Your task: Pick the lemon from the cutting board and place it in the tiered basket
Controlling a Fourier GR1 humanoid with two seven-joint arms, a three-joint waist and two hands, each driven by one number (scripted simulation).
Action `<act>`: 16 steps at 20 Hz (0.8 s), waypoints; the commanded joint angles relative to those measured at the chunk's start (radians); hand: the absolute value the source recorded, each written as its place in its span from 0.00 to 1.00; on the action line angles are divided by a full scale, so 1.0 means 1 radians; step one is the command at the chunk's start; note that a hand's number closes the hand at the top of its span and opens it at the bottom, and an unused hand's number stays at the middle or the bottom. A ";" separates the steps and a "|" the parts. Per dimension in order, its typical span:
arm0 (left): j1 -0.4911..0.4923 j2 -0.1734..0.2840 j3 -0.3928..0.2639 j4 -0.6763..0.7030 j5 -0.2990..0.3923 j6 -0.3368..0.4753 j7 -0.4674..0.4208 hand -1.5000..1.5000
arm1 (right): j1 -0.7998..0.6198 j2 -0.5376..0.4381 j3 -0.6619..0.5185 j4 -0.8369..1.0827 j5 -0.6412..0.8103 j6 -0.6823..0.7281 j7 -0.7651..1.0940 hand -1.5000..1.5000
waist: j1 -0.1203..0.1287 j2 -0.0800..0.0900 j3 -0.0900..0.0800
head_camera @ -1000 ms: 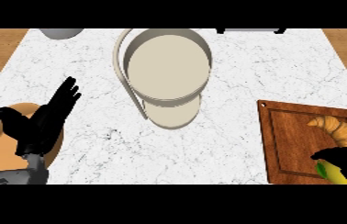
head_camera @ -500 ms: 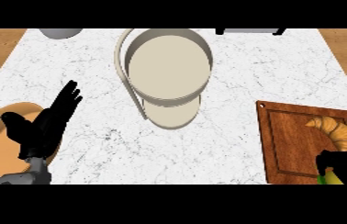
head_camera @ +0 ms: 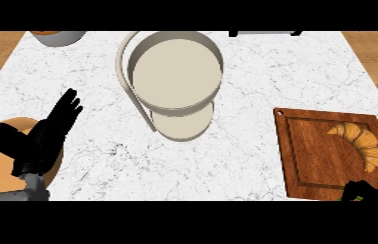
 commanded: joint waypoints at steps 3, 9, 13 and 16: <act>-0.009 -0.005 -0.003 0.012 -0.008 0.000 0.003 0.50 | 0.078 0.168 0.053 -0.303 0.030 -0.155 0.103 1.00 | -0.005 0.001 0.008; -0.008 -0.024 -0.017 -0.010 -0.013 0.010 0.008 0.50 | 0.055 0.261 0.172 -0.605 -0.083 -0.178 0.087 1.00 | 0.007 0.001 0.008; -0.012 -0.001 0.001 -0.023 -0.002 -0.008 0.029 0.50 | 0.045 0.273 0.286 -0.741 -0.005 -0.077 0.183 1.00 | 0.023 0.006 0.008; -0.022 -0.018 -0.028 -0.029 -0.015 -0.012 0.024 0.50 | -0.055 0.290 0.402 -0.746 0.076 0.004 0.279 1.00 | 0.032 0.007 0.006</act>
